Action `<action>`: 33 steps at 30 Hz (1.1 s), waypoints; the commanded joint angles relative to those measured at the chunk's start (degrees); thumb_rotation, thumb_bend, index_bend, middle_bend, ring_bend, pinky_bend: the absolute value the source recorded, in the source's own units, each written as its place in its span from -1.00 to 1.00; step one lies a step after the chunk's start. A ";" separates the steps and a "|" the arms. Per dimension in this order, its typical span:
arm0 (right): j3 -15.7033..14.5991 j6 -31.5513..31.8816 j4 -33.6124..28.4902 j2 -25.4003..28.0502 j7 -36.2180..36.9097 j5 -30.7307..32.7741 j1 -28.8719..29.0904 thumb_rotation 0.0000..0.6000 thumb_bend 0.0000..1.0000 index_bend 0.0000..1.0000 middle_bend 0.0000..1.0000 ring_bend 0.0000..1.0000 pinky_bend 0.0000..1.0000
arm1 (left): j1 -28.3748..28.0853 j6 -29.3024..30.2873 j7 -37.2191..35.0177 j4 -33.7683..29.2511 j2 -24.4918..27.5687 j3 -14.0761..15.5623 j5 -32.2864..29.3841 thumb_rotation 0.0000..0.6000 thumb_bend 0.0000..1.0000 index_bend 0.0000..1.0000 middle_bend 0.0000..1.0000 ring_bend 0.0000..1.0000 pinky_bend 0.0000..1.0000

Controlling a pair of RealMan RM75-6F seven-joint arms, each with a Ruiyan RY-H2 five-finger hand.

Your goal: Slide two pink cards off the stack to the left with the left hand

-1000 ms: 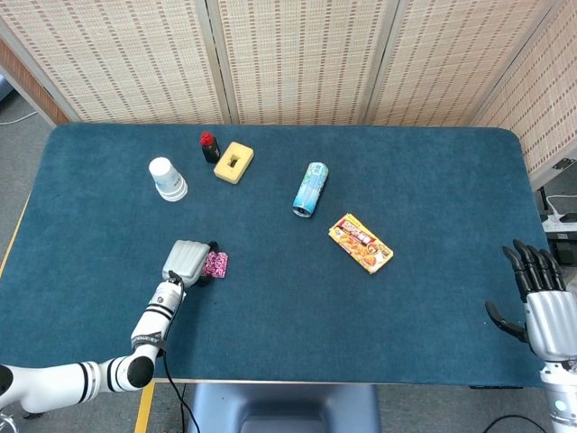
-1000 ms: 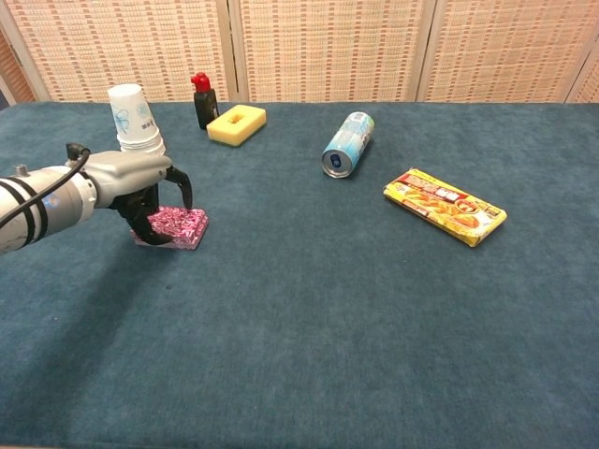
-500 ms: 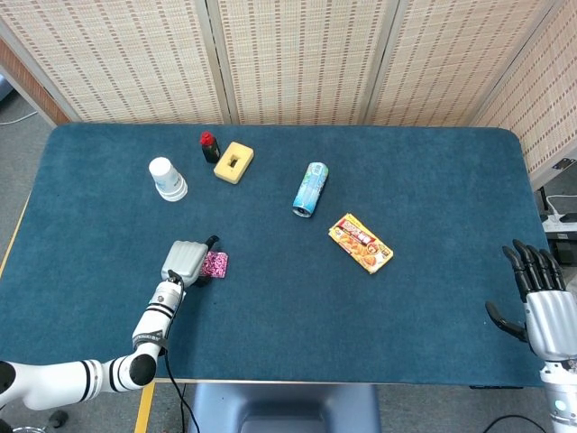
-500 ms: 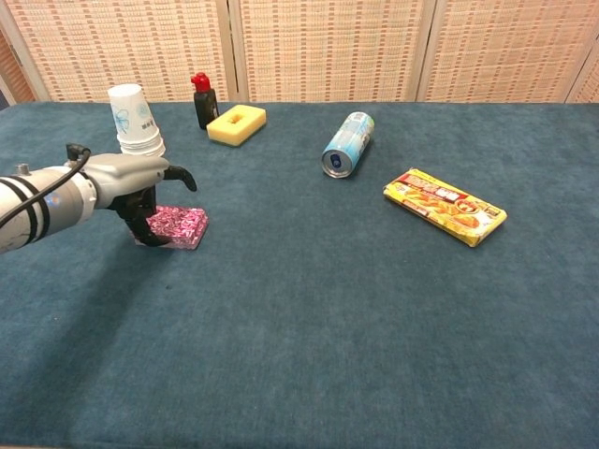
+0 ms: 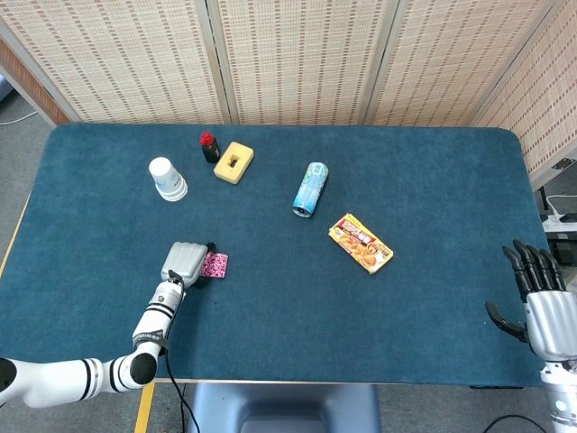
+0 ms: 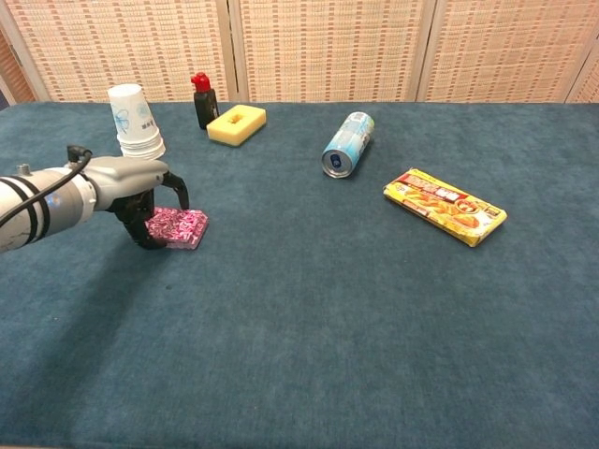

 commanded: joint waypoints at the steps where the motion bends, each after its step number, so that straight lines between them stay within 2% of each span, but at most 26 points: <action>1: 0.00 -0.02 0.01 0.00 -0.01 0.01 0.01 1.00 -0.56 -1.00 -1.00 -1.00 -0.90 | 0.02 0.40 -0.23 -0.02 -0.08 0.11 0.38 1.00 -0.43 -0.36 1.00 1.00 1.00; 5: -0.03 0.07 0.03 -0.03 -0.01 -0.05 -0.03 1.00 -0.56 -1.00 -1.00 -1.00 -0.90 | 0.07 0.79 -0.58 0.03 -0.17 0.30 0.92 1.00 -0.43 -0.27 1.00 1.00 1.00; 10: -0.01 0.13 0.07 -0.07 0.06 -0.07 -0.03 1.00 -0.56 -1.00 -1.00 -1.00 -0.90 | 0.30 1.33 -1.18 0.19 -0.29 0.52 1.97 1.00 -0.38 0.03 1.00 1.00 1.00; 13: -0.01 0.13 0.04 -0.06 0.07 -0.06 -0.03 1.00 -0.56 -1.00 -1.00 -1.00 -0.90 | 0.47 1.46 -1.66 0.33 -0.33 0.62 2.58 1.00 -0.38 0.11 1.00 1.00 1.00; 33: -0.07 -0.29 -0.10 -0.02 -0.26 0.17 0.06 1.00 -0.56 -1.00 -1.00 -1.00 -0.90 | 3.78 4.53 -1.76 -2.74 4.93 3.45 6.05 1.00 -0.36 0.16 1.00 1.00 1.00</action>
